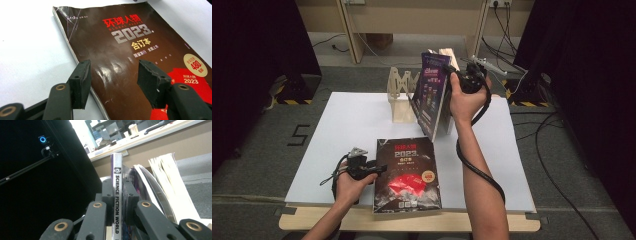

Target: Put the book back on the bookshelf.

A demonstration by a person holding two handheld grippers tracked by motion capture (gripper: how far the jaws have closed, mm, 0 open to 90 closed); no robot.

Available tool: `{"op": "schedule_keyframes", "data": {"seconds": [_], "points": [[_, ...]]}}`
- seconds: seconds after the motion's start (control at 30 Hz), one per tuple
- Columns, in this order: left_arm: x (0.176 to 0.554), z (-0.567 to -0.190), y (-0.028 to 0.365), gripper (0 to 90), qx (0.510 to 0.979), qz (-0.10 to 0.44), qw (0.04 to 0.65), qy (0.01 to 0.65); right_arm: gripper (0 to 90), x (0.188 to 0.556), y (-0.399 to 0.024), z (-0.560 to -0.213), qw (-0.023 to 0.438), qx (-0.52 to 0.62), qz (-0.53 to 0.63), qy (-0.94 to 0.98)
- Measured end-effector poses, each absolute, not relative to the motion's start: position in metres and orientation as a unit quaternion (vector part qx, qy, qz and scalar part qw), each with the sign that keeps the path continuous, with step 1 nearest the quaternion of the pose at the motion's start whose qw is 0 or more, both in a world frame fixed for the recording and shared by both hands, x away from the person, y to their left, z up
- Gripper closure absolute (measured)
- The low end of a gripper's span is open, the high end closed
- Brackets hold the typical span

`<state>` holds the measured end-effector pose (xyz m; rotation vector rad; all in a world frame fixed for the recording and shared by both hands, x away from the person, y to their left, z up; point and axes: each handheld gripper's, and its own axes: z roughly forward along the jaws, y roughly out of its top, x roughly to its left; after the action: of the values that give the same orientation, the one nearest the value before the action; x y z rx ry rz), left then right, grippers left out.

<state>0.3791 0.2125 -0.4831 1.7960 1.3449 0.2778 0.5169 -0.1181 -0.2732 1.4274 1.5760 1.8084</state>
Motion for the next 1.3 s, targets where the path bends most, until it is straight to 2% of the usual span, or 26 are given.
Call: {"op": "schedule_keyframes", "data": {"seconds": [0.67,0.8,0.83,0.87,0.97,1.17,1.3], "points": [[0.379,-0.481,0.217,44.1,0.714,0.113,0.433,0.538,83.3,0.553,-0.096,-0.27,0.212,0.516,0.641,0.527],[0.379,-0.481,0.217,44.1,0.715,0.112,0.431,0.539,83.2,0.556,-0.09,-0.275,0.241,0.517,0.622,0.537],[0.379,-0.482,0.217,44.2,0.716,0.112,0.431,0.538,83.2,0.554,-0.085,-0.281,0.268,0.511,0.601,0.553],[0.379,-0.482,0.217,44.2,0.716,0.112,0.431,0.538,83.2,0.554,-0.085,-0.281,0.268,0.511,0.601,0.553],[0.379,-0.482,0.217,44.2,0.716,0.112,0.431,0.537,83.3,0.546,-0.073,-0.294,0.312,0.495,0.563,0.584],[0.379,-0.483,0.217,44.2,0.718,0.113,0.427,0.538,83.2,0.532,-0.067,-0.306,0.348,0.473,0.538,0.605],[0.379,-0.483,0.216,44.2,0.716,0.111,0.43,0.538,83.0,0.517,-0.068,-0.306,0.351,0.46,0.536,0.614]]}}
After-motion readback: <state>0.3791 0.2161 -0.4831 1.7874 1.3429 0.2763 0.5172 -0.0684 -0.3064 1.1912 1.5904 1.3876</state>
